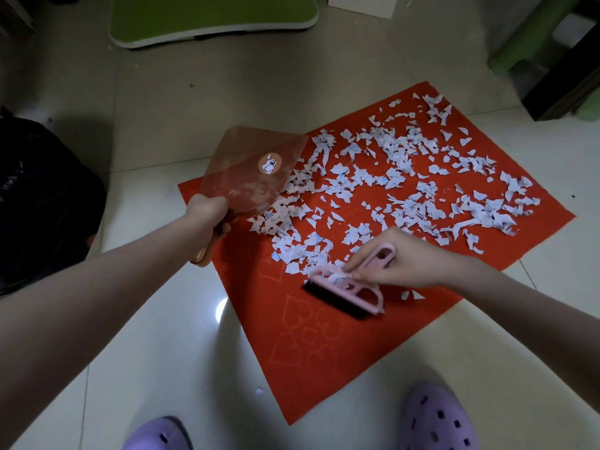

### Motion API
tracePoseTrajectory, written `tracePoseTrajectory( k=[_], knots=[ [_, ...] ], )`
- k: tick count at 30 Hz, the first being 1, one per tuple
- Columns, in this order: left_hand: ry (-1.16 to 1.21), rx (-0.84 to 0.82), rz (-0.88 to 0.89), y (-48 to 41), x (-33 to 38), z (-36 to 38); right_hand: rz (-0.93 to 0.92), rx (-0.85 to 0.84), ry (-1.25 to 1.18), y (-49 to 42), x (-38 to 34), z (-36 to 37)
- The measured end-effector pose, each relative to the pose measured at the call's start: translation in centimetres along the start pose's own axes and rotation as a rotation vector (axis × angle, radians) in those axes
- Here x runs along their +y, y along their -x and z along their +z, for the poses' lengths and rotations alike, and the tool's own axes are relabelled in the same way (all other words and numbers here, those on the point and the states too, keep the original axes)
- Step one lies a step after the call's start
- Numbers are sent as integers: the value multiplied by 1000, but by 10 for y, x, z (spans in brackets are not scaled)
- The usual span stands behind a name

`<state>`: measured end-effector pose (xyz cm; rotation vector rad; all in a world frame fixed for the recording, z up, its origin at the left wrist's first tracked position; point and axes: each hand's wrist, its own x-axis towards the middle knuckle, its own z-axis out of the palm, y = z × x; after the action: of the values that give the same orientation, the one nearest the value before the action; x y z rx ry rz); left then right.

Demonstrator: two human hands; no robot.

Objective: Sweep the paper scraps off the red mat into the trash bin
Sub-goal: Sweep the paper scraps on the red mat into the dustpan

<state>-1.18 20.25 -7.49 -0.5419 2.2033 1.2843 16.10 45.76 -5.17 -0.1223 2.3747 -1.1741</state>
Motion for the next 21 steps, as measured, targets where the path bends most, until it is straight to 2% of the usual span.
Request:
tracePoseTrajectory(
  k=[3,5,7,10,13,16,21],
  knots=[
    [-12,0,-1,1,0,-1,3,-152,101,-3,3,6],
    [-19,0,-5,2,0,-1,10,-170,172,-4,6,0],
    [-20,1,-3,2,-1,-2,49,-93,217,-4,10,-11],
    [-22,3,-4,3,-1,-3,85,122,268,-1,12,-29],
    [-23,4,-5,5,0,-4,30,266,163,1,6,-36],
    [-26,1,-7,6,1,-3,19,253,-13,-2,0,-27],
    [-32,0,-1,6,3,0,16,231,-79,-13,0,-5]
  ],
)
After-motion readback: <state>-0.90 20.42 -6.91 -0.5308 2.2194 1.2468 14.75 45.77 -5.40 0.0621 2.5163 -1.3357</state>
